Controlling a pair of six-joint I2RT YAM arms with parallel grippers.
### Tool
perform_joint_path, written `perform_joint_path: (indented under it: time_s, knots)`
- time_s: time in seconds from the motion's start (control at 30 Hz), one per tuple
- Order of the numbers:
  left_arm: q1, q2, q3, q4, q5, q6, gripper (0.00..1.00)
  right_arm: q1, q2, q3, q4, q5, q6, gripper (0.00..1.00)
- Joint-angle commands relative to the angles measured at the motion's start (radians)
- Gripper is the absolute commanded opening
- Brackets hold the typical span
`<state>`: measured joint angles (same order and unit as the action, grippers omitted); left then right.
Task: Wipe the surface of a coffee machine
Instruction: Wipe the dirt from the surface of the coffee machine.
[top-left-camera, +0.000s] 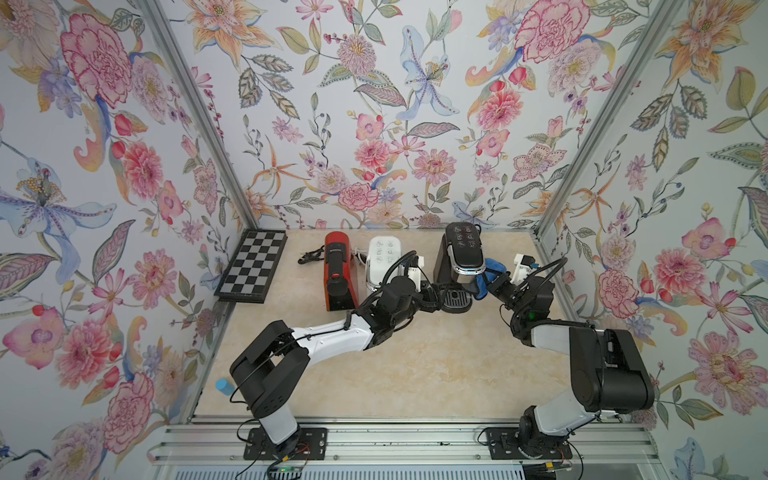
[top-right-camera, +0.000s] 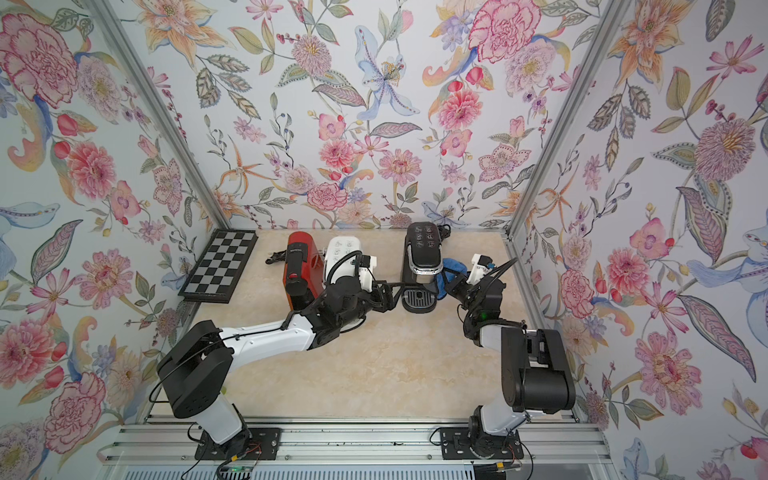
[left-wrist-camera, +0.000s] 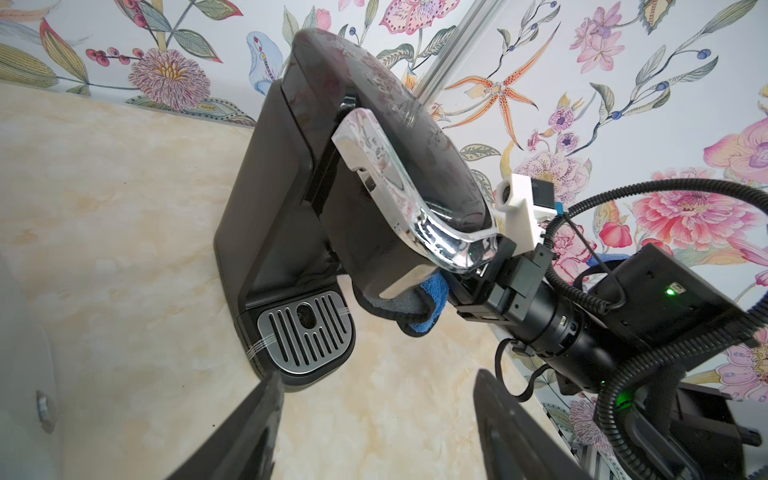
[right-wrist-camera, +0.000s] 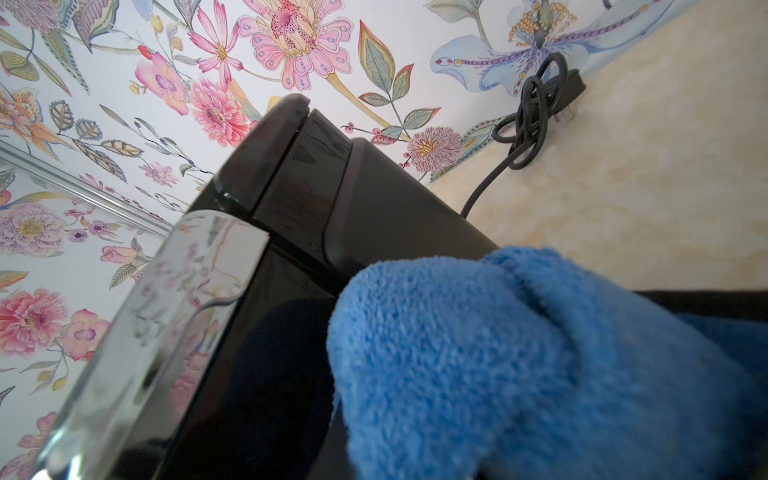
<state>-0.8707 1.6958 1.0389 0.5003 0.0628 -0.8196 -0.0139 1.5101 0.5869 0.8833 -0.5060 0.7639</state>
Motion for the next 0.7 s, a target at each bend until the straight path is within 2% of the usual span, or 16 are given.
perform_joint_path:
  time_s: [0.0, 0.07, 0.17, 0.3, 0.37, 0.5, 0.67]
  knots:
    - [0.016, -0.028, -0.036, -0.005, -0.045, -0.01, 0.73, 0.066, -0.164, 0.116, -0.205, 0.031, -0.182, 0.02]
    - [0.022, -0.027, -0.045, -0.003, -0.043, -0.017, 0.73, 0.131, -0.248, 0.18, -0.409, 0.142, -0.305, 0.03]
    - [0.025, -0.035, -0.059, 0.004, -0.041, -0.021, 0.73, 0.201, -0.337, 0.27, -0.617, 0.275, -0.414, 0.03]
    - [0.026, -0.034, -0.073, 0.017, -0.04, -0.023, 0.73, 0.28, -0.34, 0.441, -0.879, 0.42, -0.517, 0.04]
    - [0.027, -0.029, -0.078, 0.032, -0.031, -0.026, 0.73, 0.297, -0.336, 0.477, -0.924, 0.469, -0.54, 0.03]
    - [0.026, -0.029, -0.089, 0.039, -0.023, -0.029, 0.73, 0.33, -0.311, 0.555, -0.966, 0.461, -0.553, 0.03]
    - [0.028, -0.058, -0.114, 0.043, -0.051, -0.036, 0.73, 0.466, -0.146, 0.767, -1.073, 0.514, -0.6, 0.04]
